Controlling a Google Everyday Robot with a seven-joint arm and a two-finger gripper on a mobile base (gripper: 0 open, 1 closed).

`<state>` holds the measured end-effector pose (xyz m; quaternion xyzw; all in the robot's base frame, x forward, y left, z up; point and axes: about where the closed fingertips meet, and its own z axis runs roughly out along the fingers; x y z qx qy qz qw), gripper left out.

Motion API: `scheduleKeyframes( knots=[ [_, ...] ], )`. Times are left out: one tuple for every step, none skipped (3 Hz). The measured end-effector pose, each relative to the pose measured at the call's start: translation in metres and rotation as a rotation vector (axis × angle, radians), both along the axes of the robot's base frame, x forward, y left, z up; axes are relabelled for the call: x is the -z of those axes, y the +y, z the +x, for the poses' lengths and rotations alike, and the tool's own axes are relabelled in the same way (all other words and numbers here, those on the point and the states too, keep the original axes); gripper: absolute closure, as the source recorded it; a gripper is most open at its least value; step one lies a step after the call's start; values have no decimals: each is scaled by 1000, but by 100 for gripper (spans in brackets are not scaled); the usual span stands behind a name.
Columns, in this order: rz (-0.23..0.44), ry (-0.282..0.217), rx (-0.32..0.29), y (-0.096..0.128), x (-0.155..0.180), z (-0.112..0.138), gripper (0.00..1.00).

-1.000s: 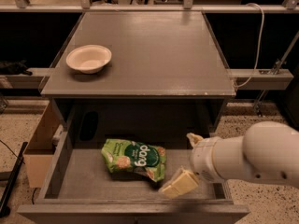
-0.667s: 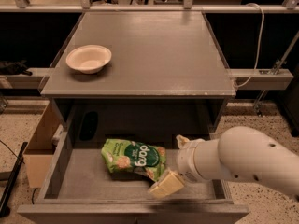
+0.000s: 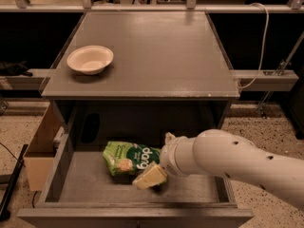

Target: Pick green rice chip bag from top drawer and place on counter

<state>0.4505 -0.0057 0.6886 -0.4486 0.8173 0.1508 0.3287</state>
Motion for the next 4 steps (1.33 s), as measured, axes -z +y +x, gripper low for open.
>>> scheduleKeyframes(
  knots=[
    [18, 20, 36, 5, 27, -5, 0],
    [19, 7, 32, 6, 43, -5, 0],
    [24, -4, -6, 6, 57, 7, 0],
    [58, -7, -46, 16, 74, 15, 0]
  ],
)
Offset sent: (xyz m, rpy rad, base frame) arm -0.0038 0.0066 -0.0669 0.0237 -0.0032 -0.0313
